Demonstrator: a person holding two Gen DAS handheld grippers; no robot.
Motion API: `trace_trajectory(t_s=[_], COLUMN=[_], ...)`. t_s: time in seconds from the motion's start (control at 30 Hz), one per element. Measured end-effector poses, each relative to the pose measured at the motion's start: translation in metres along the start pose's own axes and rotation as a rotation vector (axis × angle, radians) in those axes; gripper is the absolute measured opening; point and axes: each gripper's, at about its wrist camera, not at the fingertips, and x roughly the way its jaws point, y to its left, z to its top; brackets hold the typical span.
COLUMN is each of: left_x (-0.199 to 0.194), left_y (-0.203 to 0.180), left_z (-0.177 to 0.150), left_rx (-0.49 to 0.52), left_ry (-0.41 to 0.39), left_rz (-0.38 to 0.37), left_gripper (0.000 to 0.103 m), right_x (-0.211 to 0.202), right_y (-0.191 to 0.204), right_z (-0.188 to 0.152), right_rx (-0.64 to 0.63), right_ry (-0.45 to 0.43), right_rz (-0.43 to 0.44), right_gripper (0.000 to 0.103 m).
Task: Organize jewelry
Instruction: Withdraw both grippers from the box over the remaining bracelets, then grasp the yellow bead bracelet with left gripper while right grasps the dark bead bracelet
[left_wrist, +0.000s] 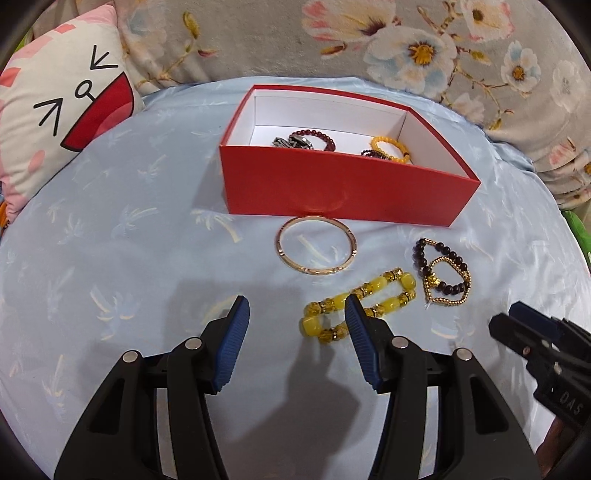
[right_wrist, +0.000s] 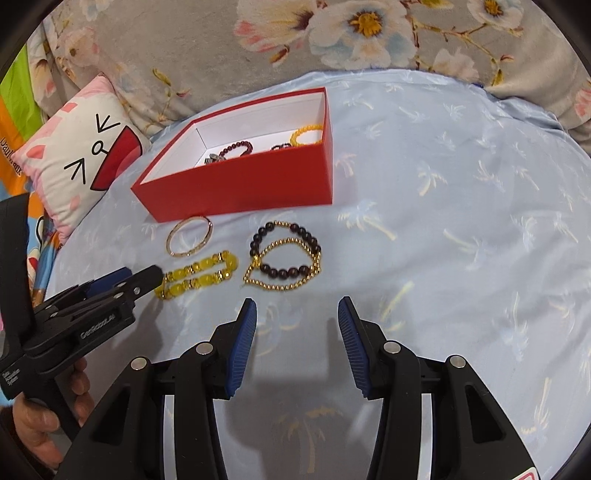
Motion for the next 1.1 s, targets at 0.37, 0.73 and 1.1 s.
trace_trajectory(t_s=[0.37,0.73,1.1], left_x=[0.015,0.009,-0.001], left_y=[-0.015,-0.014,-0.002], left_z=[-0.003,-0.009,-0.019], left_rx=[0.055,0.096,0.047], left_ry=[-0.001,-0.016,0.012], left_rz=[0.013,-0.026,-0.024], left_gripper=[0.046,0.009,0.009], right_x=[0.003,0.014,0.038], right_y=[-0.002,-0.003,-0.010], right_z=[-0.003,0.005,0.039], right_rx=[0.006,0.006,0.024], right_ry=[0.009,0.013,-0.003], right_rz=[0.005,-0.002,-0.008], right_gripper=[0.045,0.045,0.025])
